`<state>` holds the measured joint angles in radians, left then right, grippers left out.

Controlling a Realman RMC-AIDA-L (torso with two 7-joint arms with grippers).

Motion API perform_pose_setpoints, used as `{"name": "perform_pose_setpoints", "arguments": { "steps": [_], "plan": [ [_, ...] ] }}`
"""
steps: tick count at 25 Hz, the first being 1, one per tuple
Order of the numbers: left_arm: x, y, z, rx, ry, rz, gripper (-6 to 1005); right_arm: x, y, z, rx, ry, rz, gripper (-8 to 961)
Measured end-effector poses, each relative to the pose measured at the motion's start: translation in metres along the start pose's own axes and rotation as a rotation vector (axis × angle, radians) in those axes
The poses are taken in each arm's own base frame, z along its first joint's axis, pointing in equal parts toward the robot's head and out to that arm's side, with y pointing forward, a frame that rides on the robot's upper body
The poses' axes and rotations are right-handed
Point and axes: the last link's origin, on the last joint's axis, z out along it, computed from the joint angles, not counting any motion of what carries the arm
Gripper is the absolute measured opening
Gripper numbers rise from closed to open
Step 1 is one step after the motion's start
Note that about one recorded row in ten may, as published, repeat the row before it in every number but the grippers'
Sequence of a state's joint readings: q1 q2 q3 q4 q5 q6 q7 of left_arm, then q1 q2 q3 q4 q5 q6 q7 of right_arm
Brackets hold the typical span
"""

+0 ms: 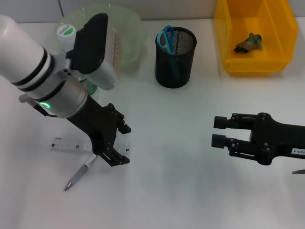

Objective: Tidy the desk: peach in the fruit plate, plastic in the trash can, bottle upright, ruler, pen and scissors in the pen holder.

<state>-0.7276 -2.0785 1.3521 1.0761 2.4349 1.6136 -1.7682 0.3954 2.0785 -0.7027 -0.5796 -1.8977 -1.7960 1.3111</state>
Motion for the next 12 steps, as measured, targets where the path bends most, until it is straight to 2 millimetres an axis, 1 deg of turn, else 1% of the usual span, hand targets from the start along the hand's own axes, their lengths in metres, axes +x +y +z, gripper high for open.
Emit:
{"name": "perform_pose_setpoints", "arguments": {
  "steps": [4, 12],
  "plan": [
    [0.001, -0.001, 0.010, 0.016, -0.018, 0.013, 774, 0.005, -0.004, -0.002, 0.048, 0.000, 0.016, 531],
    [0.001, -0.002, 0.015, 0.024, -0.029, 0.018, 772, 0.009, -0.003, -0.002, 0.048, -0.003, 0.024, 531]
  ]
}}
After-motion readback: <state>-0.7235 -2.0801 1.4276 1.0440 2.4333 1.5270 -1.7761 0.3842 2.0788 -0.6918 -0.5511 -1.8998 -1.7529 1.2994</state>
